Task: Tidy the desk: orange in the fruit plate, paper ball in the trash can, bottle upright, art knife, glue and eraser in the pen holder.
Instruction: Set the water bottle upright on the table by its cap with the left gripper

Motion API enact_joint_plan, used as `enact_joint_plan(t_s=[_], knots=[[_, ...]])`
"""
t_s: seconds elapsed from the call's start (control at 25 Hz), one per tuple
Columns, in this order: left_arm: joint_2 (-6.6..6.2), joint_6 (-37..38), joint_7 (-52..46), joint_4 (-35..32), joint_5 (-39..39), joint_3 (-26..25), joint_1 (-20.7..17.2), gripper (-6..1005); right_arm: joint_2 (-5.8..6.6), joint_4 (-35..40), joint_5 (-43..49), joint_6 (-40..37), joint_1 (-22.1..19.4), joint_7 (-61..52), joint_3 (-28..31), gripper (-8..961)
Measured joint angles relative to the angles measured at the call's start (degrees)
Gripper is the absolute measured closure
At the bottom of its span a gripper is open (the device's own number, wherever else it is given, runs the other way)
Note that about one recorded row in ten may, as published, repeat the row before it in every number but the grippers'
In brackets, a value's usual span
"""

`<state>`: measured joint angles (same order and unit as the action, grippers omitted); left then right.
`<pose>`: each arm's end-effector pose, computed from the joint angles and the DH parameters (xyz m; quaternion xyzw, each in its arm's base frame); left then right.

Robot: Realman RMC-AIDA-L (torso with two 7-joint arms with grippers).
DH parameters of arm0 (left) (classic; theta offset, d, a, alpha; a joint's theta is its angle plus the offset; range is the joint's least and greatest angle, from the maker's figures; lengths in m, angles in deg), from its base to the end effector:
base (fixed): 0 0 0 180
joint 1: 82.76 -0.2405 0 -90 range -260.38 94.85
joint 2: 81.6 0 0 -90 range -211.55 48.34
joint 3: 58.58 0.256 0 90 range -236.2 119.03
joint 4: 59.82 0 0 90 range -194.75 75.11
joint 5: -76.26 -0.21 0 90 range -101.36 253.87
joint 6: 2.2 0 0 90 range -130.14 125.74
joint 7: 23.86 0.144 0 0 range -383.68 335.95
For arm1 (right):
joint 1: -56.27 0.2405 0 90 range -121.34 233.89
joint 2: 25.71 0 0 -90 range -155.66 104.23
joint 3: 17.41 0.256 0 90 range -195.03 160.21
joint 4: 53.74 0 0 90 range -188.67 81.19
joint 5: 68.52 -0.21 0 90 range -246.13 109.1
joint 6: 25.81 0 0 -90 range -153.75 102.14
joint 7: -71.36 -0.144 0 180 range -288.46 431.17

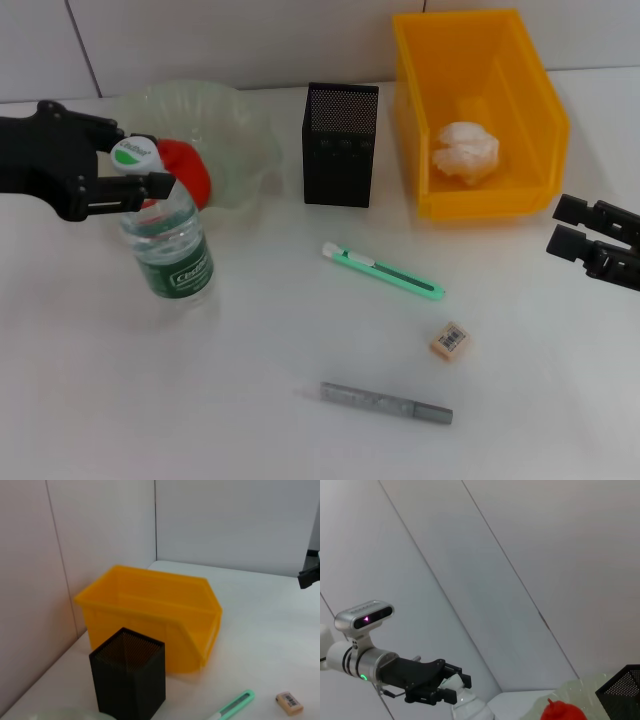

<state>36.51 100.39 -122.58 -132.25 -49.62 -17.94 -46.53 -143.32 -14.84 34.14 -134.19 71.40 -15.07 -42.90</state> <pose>-0.1831 0.3587 0.0894 -0.9780 -0.1045 -0.1039 0.1475 0.3109 0.2444 0.0670 -0.8322 0.3184 0.4232 0.1645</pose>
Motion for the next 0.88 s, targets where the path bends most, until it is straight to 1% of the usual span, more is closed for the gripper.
enact_joint_plan(t_s=[0.04,0.16,0.24,0.56,0.76,0.88], knots=[[0.05,-0.43,-0.04,0.2,0.2,0.02,-0.85,553,0.05,0.05,0.0,0.0,0.02,0.01,0.0,120],[0.08,-1.4,0.11,0.84,0.41,0.23,-1.37,553,0.11,0.11,0.0,0.0,0.12,0.02,0.0,120],[0.0,-3.82,1.15,2.65,0.63,0.33,-1.85,553,0.37,-0.01,0.23,0.02,0.54,0.03,0.0,121],[-0.04,-6.86,2.84,5.8,0.66,0.23,-2.32,553,0.56,-0.06,0.66,0.32,1.09,0.03,0.0,121],[-0.06,-7.02,2.88,5.91,0.66,0.3,-2.35,528,0.6,-0.05,1.39,0.62,1.41,0.04,0.0,120],[-0.02,-8.56,3.56,7.38,0.66,0.41,-2.4,514,0.66,0.02,1.66,0.9,1.56,0.06,0.0,120]])
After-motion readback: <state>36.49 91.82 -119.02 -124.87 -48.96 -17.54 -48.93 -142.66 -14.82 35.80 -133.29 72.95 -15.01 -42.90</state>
